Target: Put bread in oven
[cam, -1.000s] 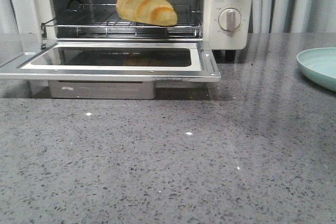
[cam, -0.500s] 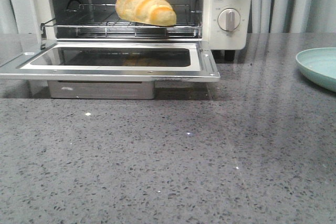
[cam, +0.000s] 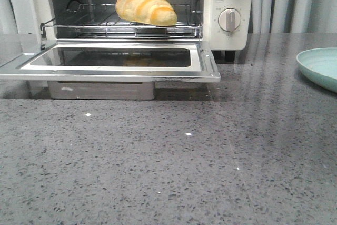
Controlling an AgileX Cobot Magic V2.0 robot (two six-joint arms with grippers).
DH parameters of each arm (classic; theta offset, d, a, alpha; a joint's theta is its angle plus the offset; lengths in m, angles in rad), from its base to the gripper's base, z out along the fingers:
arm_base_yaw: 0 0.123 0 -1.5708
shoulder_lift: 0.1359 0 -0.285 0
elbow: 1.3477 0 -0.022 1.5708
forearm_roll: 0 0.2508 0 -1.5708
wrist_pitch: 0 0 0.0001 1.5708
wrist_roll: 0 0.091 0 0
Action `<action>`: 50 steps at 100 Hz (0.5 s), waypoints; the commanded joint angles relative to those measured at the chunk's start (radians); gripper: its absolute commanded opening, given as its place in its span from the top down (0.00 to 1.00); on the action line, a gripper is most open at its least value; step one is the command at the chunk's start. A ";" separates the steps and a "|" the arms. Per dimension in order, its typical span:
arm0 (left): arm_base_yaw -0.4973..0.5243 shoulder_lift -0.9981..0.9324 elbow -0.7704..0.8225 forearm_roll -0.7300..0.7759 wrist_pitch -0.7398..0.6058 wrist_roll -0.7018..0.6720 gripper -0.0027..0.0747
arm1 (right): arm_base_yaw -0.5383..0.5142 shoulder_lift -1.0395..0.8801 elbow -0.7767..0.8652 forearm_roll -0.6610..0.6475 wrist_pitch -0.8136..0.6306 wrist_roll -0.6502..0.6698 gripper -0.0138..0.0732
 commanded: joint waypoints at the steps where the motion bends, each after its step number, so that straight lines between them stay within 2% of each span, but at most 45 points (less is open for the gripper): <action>1: 0.000 0.012 0.002 -0.019 -0.110 -0.011 0.99 | -0.037 -0.099 0.065 -0.065 0.050 0.044 0.45; 34: 0.000 0.012 0.055 -0.019 -0.144 -0.011 0.99 | -0.169 -0.345 0.441 -0.077 0.050 0.144 0.45; 50: 0.000 0.012 0.055 -0.019 -0.143 -0.011 0.99 | -0.183 -0.448 0.562 -0.079 0.050 0.181 0.56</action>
